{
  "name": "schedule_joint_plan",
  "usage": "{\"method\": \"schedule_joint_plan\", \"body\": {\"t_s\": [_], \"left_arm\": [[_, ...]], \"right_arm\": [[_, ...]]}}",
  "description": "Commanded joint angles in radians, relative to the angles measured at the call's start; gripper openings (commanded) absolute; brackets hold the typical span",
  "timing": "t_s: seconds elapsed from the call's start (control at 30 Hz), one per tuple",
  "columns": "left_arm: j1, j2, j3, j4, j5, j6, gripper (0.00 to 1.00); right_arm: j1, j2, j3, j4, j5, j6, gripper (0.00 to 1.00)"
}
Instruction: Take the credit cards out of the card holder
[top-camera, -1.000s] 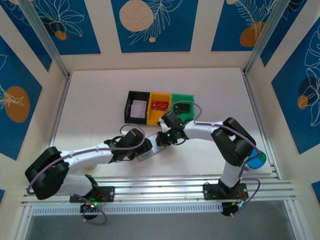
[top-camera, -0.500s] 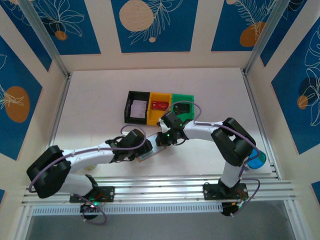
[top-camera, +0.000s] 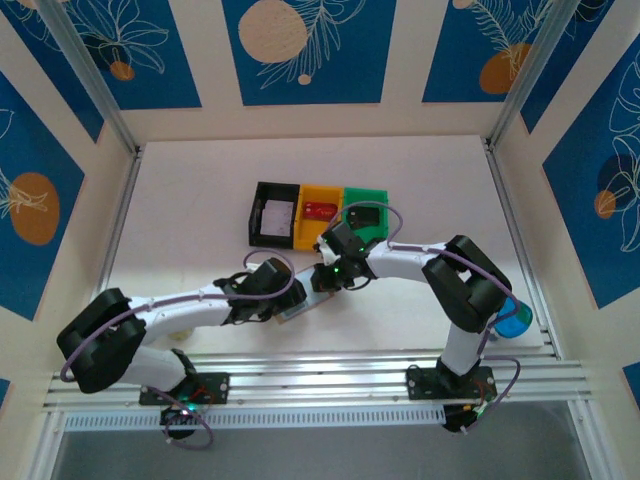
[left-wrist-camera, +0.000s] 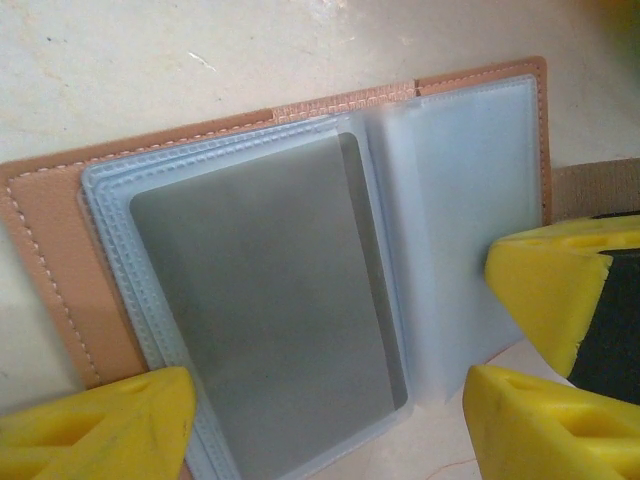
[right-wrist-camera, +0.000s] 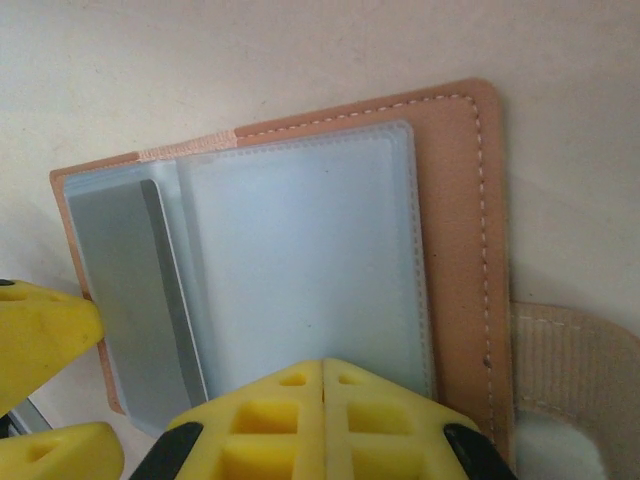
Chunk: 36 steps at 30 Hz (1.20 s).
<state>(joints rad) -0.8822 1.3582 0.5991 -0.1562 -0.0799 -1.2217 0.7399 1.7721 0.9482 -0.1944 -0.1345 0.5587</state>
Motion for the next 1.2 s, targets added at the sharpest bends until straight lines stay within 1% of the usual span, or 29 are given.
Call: {"method": "schedule_joint_plan", "body": {"t_s": [0.0,0.57,0.87,1.17], "left_arm": [[-0.018,0.006,0.010,-0.042,-0.004,0.007,0.72],[-0.038,-0.042,0.031,-0.144,-0.070,0.010,0.72],[-0.047,-0.059,0.031,-0.140,-0.090,0.001,0.72],[-0.050,-0.011,0.027,-0.095,-0.072,-0.009,0.72]], "right_arm": [[0.009,0.010,0.020,-0.020,0.001,0.000,0.01],[0.010,0.016,0.026,-0.027,0.001,-0.003,0.00],[0.013,0.021,0.029,-0.031,0.005,-0.003,0.00],[0.018,0.030,0.037,-0.040,0.010,-0.006,0.00]]}}
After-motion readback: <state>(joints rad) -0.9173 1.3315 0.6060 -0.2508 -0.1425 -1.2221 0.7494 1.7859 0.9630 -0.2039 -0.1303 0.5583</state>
